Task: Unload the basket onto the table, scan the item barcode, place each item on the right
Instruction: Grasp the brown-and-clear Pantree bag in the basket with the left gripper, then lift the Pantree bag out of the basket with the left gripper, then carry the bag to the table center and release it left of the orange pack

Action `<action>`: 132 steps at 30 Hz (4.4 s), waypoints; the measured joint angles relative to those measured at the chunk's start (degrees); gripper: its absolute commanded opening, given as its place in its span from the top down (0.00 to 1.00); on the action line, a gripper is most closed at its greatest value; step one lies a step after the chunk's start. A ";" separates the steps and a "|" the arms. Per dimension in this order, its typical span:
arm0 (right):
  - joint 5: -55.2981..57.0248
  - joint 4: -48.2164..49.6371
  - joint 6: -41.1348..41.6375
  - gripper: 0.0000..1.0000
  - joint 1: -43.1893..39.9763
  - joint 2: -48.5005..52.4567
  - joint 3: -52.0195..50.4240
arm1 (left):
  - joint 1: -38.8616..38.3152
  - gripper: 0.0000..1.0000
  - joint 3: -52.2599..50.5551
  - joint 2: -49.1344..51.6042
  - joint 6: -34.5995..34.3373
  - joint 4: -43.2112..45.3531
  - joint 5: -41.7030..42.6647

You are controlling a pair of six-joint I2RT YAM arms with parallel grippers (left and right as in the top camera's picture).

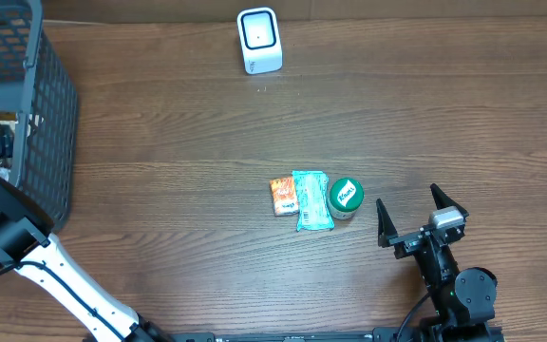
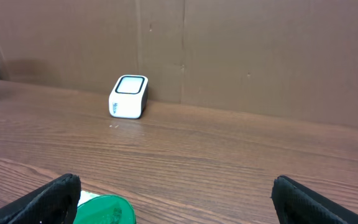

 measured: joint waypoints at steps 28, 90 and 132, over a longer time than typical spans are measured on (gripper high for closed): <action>0.00 0.04 0.00 0.00 0.00 0.00 0.00 | -2.86 0.63 -0.02 -27.54 -14.97 -0.15 5.33; -0.02 0.04 0.02 0.00 0.02 0.00 0.00 | -9.64 0.96 -2.67 -52.48 -39.76 -19.96 25.75; 0.02 0.02 0.02 0.00 0.00 0.00 0.00 | -67.67 0.82 -74.55 -50.29 -66.18 24.76 1.60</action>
